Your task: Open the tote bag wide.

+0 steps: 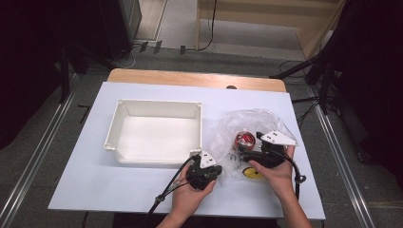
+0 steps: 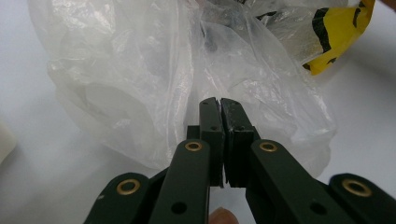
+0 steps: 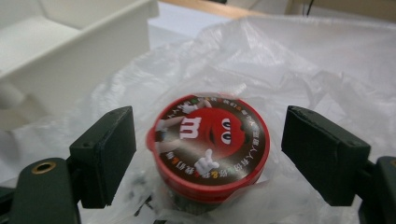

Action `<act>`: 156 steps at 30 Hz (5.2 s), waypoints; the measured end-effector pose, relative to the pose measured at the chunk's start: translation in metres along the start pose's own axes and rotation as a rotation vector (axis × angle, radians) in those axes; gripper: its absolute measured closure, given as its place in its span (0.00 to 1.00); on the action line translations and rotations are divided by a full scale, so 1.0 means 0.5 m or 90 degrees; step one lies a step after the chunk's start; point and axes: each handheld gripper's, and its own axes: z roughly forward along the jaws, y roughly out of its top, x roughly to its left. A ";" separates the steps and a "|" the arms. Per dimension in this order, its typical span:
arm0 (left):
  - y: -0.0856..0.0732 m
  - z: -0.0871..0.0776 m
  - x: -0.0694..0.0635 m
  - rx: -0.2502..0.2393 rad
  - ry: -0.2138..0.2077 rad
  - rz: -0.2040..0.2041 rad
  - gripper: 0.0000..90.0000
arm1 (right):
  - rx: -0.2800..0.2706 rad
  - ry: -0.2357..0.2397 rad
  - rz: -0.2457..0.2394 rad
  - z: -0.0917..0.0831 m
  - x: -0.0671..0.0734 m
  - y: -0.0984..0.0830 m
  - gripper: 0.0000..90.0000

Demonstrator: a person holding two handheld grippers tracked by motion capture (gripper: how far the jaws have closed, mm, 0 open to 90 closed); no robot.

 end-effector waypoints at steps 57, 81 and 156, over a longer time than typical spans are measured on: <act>-0.002 -0.011 0.000 -0.036 -0.018 0.002 0.90 | 0.007 0.000 -0.017 -0.049 0.046 0.118 0.26; -0.060 -0.137 0.018 -0.158 -0.040 0.059 0.12 | 0.006 0.029 -0.016 -0.023 0.073 0.131 0.26; -0.166 -0.343 0.216 -0.221 0.114 -0.044 0.03 | -0.026 0.116 -0.065 0.073 0.239 0.202 0.26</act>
